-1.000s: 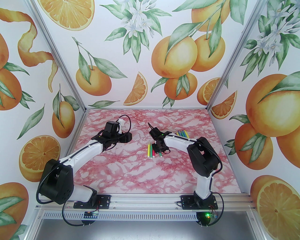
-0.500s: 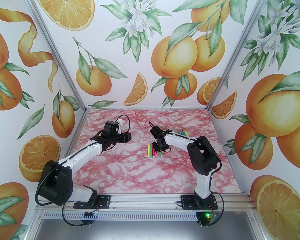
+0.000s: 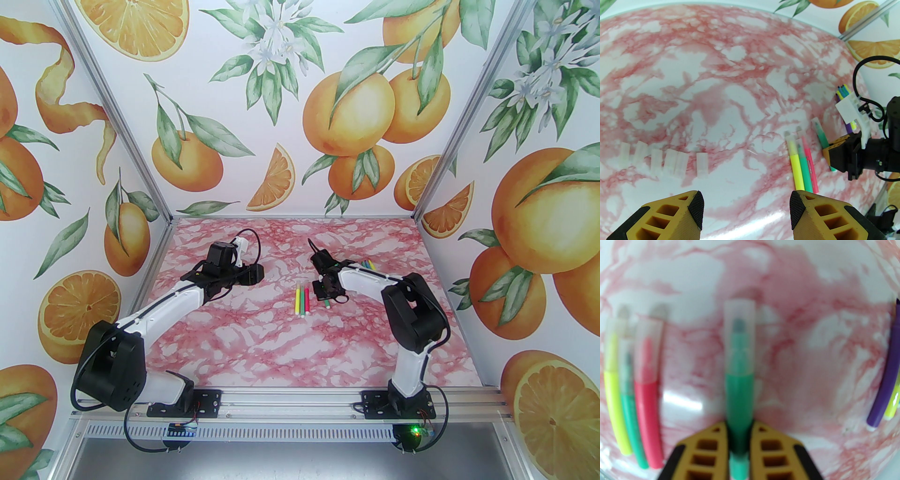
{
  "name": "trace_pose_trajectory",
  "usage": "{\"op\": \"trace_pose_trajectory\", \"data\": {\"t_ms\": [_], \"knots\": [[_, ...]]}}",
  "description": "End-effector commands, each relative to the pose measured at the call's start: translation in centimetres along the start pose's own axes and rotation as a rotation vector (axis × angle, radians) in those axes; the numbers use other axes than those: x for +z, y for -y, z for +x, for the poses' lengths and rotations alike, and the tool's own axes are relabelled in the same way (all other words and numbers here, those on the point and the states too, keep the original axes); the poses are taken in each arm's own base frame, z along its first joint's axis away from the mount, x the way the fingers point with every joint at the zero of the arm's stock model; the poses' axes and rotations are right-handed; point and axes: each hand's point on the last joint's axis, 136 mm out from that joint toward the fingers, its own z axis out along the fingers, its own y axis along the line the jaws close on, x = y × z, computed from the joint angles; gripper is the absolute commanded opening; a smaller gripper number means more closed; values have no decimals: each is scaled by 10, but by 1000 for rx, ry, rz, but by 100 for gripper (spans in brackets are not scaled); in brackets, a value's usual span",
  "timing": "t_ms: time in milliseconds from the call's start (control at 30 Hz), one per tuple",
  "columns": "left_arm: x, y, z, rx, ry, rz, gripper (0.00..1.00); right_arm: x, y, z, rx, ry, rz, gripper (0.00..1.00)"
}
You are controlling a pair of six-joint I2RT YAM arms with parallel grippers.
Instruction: Open the pen caps
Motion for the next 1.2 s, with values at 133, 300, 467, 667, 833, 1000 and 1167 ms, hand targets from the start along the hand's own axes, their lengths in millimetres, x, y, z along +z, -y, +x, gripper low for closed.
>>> {"op": "trace_pose_trajectory", "data": {"t_ms": [133,300,467,667,833,1000,1167], "knots": [[12,16,-7,-44,12,102,65,-25,-6,-7,-29,83,-96,9],[19,25,-8,-63,6,151,64,-38,-19,-10,-57,120,-180,9],[29,41,-8,-68,-10,214,64,-55,-40,-11,-100,164,-315,9],[34,61,-9,-87,-19,311,63,-77,-60,-13,-140,222,-443,9],[39,74,-10,-110,-23,380,63,-88,-69,-13,-158,247,-506,9],[43,95,-10,-117,-30,502,63,-94,-75,-11,-181,258,-532,10],[46,112,-8,-109,-39,573,63,-99,-81,-10,-200,268,-547,10]]}}
